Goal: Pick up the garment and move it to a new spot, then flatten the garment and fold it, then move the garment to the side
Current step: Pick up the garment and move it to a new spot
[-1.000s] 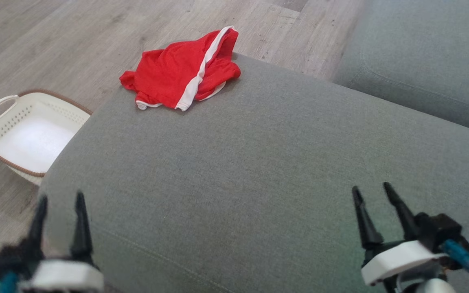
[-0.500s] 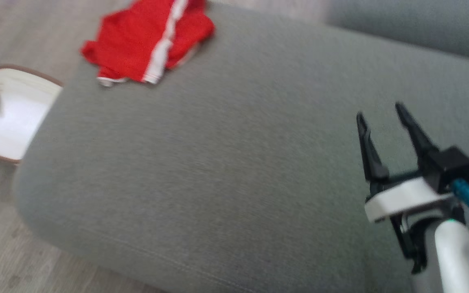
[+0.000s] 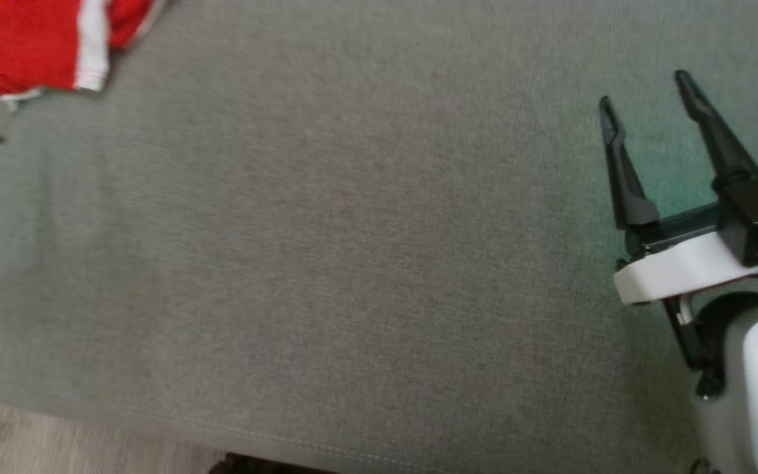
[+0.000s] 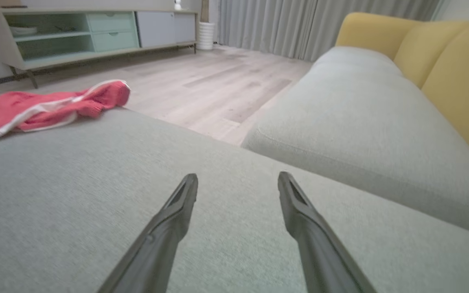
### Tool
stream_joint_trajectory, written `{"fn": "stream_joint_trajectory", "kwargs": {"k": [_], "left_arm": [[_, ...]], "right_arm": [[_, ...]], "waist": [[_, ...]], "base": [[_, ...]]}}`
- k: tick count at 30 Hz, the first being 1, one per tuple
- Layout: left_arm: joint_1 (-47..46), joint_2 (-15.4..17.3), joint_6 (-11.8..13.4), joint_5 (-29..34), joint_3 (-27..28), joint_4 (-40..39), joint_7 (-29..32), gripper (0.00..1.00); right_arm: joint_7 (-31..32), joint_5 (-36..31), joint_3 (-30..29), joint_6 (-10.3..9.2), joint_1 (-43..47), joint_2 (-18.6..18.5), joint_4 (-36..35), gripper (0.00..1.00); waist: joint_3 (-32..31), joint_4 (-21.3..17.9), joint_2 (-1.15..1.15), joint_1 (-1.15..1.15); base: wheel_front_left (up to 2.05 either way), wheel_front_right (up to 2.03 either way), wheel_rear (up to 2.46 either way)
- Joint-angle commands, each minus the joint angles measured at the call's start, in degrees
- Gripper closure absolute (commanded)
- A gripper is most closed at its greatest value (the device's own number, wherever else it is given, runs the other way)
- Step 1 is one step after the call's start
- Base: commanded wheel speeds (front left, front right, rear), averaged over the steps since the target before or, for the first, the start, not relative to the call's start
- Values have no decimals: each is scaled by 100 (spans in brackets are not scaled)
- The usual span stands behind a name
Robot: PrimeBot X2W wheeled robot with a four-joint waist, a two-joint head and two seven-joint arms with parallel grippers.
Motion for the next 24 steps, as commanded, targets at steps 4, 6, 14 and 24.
{"fn": "stream_joint_trajectory", "kwargs": {"k": [4, 6, 14, 24], "left_arm": [[-269, 39, -293, -102, 12, 420, 71, 0], [-306, -92, -429, -144, -63, 625, 88, 0], [-463, -298, -704, -205, -300, 1325, 413, 0], [-725, -171, -619, -120, -318, 1798, 222, 100]], "right_arm": [[62, -48, 13, 37, 99, -64, -375, 0], [70, -56, -25, 37, 137, -74, -431, 0], [83, -74, -72, 37, 215, -65, -513, 0], [-66, -42, -157, 37, 168, 15, -351, 0]], "waist": [[543, -108, 0, -2], [608, -91, 0, -2], [695, -100, 0, -2], [491, -142, 0, -2]], "base": [[0, 0, 0], [0, 0, 0], [0, 0, 0], [0, 0, 0]]}}
